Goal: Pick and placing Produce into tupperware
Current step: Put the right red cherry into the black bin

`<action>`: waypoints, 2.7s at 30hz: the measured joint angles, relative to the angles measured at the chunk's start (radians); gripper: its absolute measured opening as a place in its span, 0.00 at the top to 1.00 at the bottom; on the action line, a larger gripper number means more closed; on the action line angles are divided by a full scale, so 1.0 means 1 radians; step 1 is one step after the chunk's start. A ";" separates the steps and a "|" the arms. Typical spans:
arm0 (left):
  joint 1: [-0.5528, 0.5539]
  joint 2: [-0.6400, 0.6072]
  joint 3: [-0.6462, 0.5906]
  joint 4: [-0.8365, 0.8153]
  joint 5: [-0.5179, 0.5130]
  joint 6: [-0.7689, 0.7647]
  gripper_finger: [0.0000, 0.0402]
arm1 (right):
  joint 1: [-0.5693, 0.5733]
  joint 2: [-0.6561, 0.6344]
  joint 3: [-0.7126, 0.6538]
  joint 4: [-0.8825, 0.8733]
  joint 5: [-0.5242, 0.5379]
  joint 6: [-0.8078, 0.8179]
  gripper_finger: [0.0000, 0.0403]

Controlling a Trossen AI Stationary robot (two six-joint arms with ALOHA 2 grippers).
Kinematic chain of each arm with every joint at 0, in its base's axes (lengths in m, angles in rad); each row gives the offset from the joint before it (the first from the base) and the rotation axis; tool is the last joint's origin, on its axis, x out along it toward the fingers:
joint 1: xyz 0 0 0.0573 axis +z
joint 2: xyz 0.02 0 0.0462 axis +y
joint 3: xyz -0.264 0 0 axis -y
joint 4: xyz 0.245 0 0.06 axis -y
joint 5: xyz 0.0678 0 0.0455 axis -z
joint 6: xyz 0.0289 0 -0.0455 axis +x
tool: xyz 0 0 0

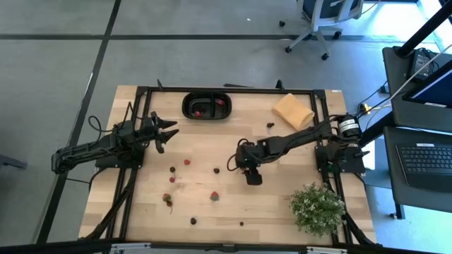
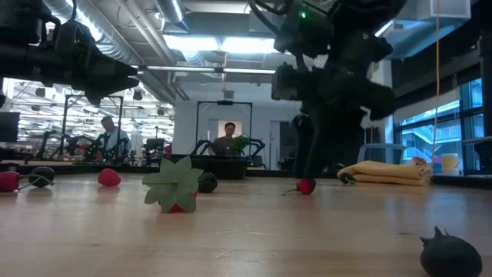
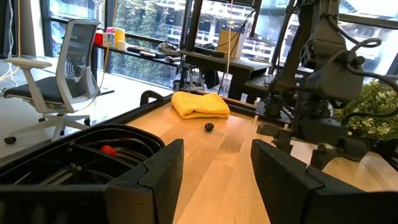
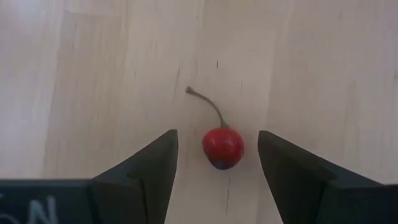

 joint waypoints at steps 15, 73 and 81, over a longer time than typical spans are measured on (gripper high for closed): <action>0.000 0.000 0.000 0.000 0.000 -0.006 0.55 | 0.000 0.001 -0.053 0.088 0.000 0.002 0.52; 0.000 0.000 0.000 0.000 0.000 -0.007 0.55 | -0.419 0.442 1.211 -0.119 0.082 -0.100 0.78; -0.001 0.000 0.000 0.000 0.003 -0.010 0.55 | -0.453 0.598 1.228 -0.200 0.069 -0.003 0.78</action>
